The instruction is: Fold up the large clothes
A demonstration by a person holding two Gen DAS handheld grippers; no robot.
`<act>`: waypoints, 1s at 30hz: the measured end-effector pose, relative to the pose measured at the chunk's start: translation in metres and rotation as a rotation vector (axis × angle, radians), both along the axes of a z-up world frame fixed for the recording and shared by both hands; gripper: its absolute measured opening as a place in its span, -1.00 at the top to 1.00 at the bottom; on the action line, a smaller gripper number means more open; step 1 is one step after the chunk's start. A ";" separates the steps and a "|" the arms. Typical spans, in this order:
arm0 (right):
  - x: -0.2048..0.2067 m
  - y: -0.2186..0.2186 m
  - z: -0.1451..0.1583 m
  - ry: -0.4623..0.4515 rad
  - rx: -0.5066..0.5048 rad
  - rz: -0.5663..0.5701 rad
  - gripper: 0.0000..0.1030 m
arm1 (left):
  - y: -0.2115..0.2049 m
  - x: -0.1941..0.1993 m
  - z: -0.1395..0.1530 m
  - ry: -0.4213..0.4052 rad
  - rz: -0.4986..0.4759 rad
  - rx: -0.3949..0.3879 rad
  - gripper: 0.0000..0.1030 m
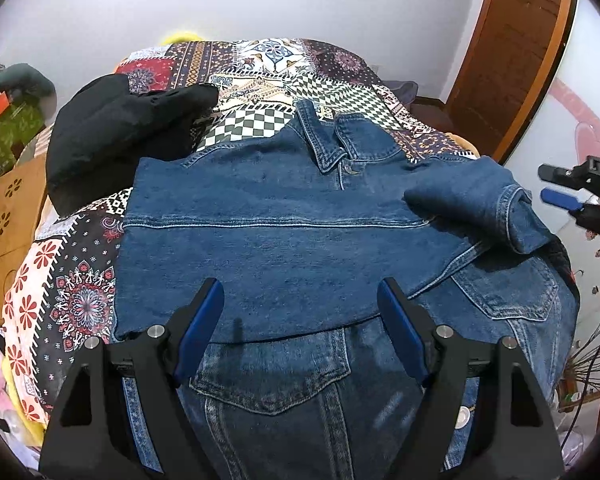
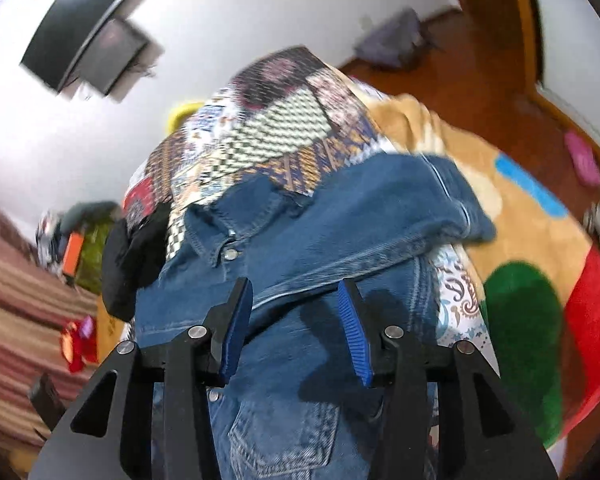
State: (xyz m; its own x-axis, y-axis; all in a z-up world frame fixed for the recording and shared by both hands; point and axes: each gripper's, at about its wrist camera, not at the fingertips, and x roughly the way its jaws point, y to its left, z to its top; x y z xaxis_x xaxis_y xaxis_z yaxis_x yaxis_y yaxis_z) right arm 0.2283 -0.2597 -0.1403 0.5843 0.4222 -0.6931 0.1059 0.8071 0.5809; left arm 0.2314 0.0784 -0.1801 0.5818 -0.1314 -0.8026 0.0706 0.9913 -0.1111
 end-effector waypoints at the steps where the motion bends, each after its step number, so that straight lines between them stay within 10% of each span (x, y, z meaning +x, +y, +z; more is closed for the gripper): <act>1: 0.002 -0.003 -0.004 0.014 0.008 -0.012 0.21 | 0.001 0.001 -0.001 0.004 0.001 -0.001 -0.52; 16: 0.032 -0.018 -0.027 0.040 0.053 -0.116 0.35 | 0.014 0.015 -0.018 0.044 0.019 -0.041 -0.52; 21: 0.028 0.005 0.004 -0.076 -0.066 -0.064 0.80 | 0.021 0.012 -0.011 0.011 0.022 -0.057 -0.52; 30: 0.019 0.100 0.073 -0.270 -0.163 0.163 0.85 | 0.038 -0.010 0.017 -0.085 0.036 -0.064 -0.52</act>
State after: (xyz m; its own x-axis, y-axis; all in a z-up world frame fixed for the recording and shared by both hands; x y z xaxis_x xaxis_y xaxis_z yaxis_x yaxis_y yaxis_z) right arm 0.2469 -0.1594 -0.0674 0.6899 0.4215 -0.5885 -0.1716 0.8851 0.4327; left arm 0.2212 0.1168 -0.1634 0.6530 -0.1587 -0.7405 0.0467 0.9844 -0.1697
